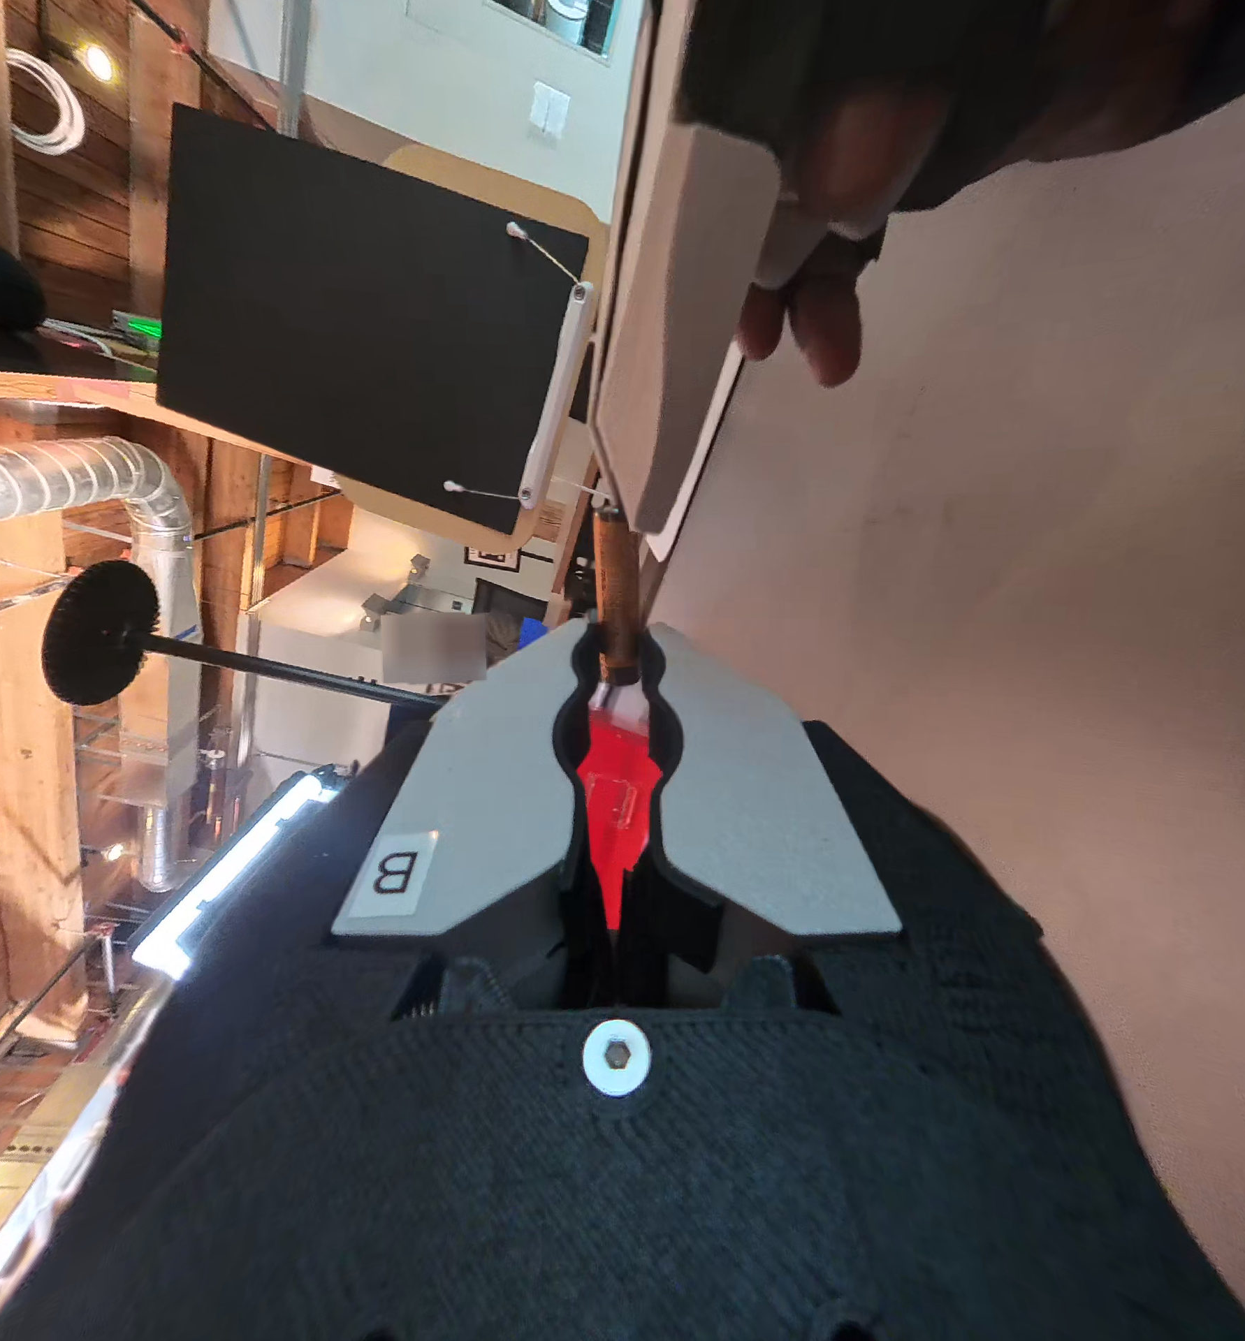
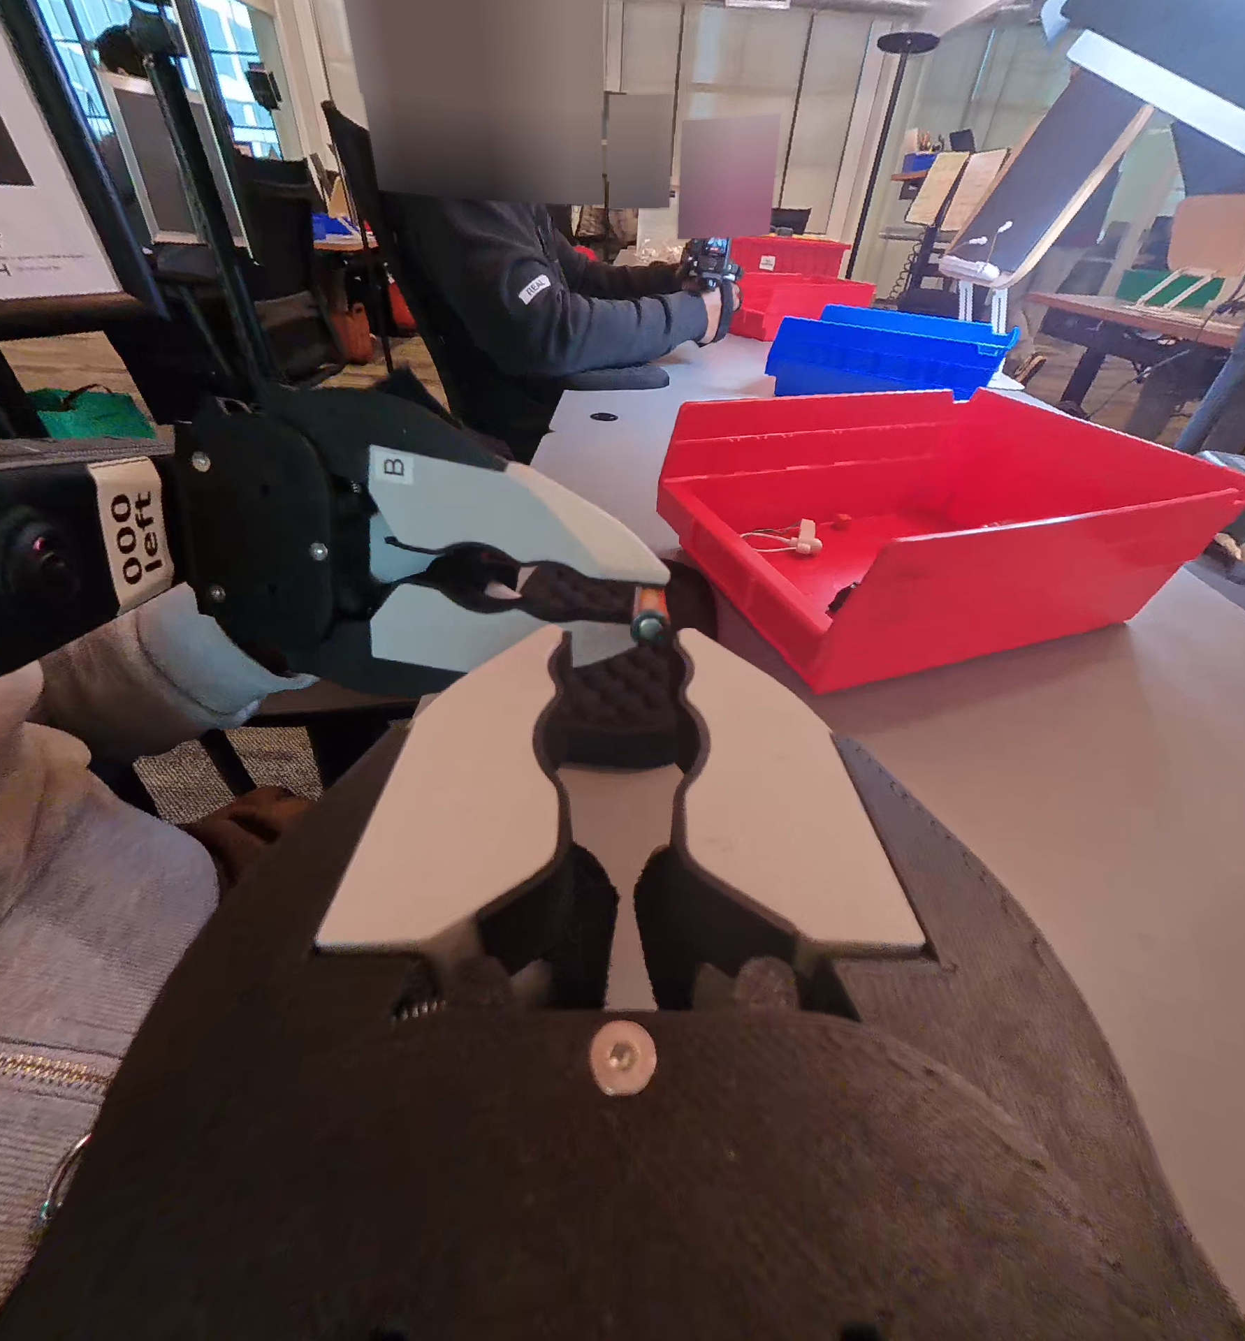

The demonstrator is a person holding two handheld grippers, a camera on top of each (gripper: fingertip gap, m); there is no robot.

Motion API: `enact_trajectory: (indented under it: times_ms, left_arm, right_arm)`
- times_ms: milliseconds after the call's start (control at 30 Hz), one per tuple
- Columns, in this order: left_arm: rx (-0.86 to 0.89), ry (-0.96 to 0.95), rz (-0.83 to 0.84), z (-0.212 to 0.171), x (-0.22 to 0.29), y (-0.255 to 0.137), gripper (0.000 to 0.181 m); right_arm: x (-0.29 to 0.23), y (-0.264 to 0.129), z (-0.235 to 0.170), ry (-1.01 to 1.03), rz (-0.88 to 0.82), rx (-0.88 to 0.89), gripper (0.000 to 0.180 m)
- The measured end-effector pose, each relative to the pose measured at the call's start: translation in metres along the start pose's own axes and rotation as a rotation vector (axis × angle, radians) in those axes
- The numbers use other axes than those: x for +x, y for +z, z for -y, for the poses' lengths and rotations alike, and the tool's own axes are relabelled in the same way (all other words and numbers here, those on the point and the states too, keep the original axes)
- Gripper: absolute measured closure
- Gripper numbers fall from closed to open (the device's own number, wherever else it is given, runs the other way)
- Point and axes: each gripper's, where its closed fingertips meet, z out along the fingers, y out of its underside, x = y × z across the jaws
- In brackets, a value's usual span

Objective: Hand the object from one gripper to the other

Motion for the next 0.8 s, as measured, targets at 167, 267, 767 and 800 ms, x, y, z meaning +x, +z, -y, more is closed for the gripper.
enact_trajectory:
  times_ms: [167, 267, 767, 800]
  left_arm:
    - [0.011, -0.02, -0.026, 0.003, 0.008, -0.001, 0.171]
    - [0.019, -0.024, -0.04, 0.006, 0.01, -0.002, 0.17]
    - [0.619, -0.679, -0.383, 0.038, 0.004, -0.044, 0.15]
    - [0.618, -0.673, -0.383, 0.039, 0.005, -0.044, 0.151]
  right_arm:
    - [0.003, 0.001, -0.003, 0.001, -0.015, -0.014, 0.158]
    - [0.002, 0.003, -0.006, -0.004, -0.01, -0.028, 0.168]
    - [-0.024, -0.013, 0.009, 0.598, 0.459, 0.115, 0.169]
    - [-0.024, -0.013, 0.01, 0.618, 0.472, 0.121, 0.169]
